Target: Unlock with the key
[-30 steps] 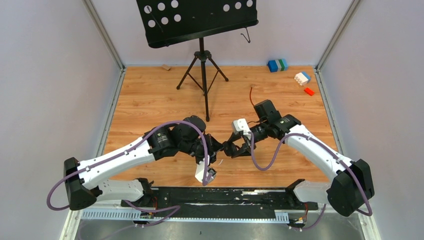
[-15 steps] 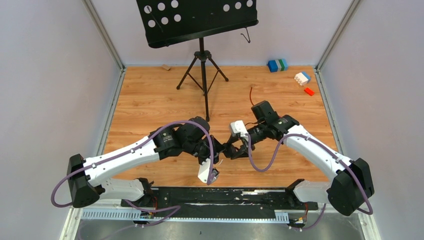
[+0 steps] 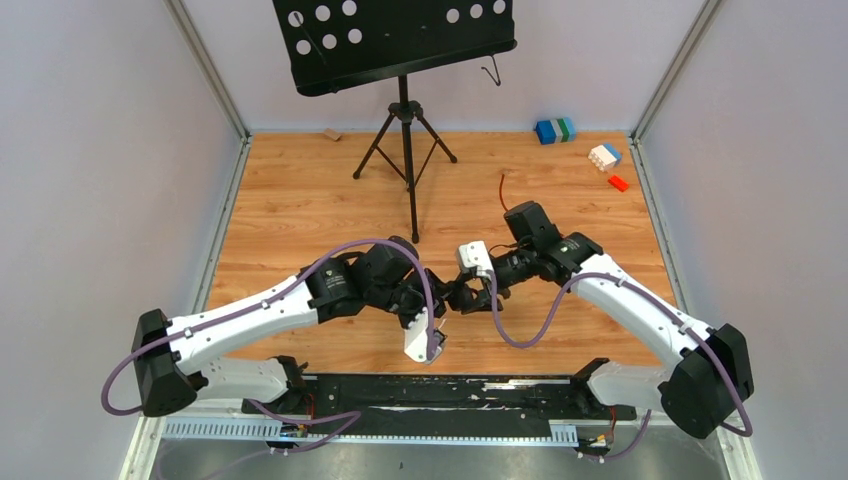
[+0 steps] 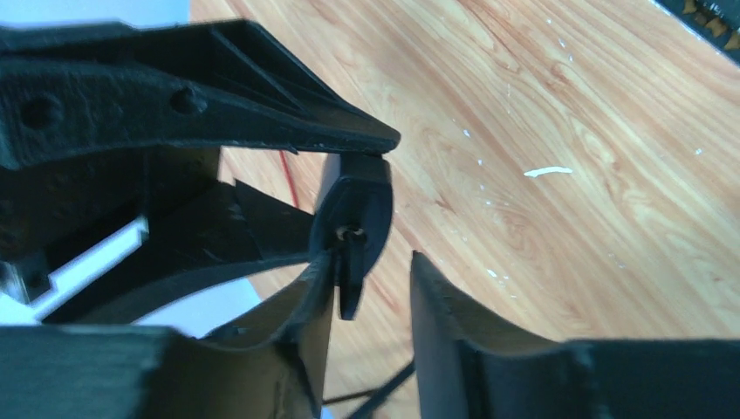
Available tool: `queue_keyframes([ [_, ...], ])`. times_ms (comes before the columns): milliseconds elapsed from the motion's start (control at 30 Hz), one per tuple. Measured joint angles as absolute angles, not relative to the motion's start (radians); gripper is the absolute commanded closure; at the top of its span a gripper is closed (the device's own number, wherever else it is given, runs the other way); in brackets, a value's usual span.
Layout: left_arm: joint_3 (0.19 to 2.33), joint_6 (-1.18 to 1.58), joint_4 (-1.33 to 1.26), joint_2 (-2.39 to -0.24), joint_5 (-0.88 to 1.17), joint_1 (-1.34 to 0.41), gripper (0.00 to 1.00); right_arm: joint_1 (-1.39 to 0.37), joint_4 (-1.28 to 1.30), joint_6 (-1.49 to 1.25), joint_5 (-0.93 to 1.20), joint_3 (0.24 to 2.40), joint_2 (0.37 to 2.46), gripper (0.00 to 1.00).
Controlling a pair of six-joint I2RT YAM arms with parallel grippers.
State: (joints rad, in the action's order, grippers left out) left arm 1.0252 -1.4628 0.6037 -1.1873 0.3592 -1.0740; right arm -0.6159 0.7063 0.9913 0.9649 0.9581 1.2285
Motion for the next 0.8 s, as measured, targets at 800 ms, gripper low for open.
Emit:
queue_keyframes([
  [800,0.914,-0.622,0.382,-0.991,0.432,-0.646,0.13,-0.619,0.607,0.928,0.781,0.948,1.188,1.0],
])
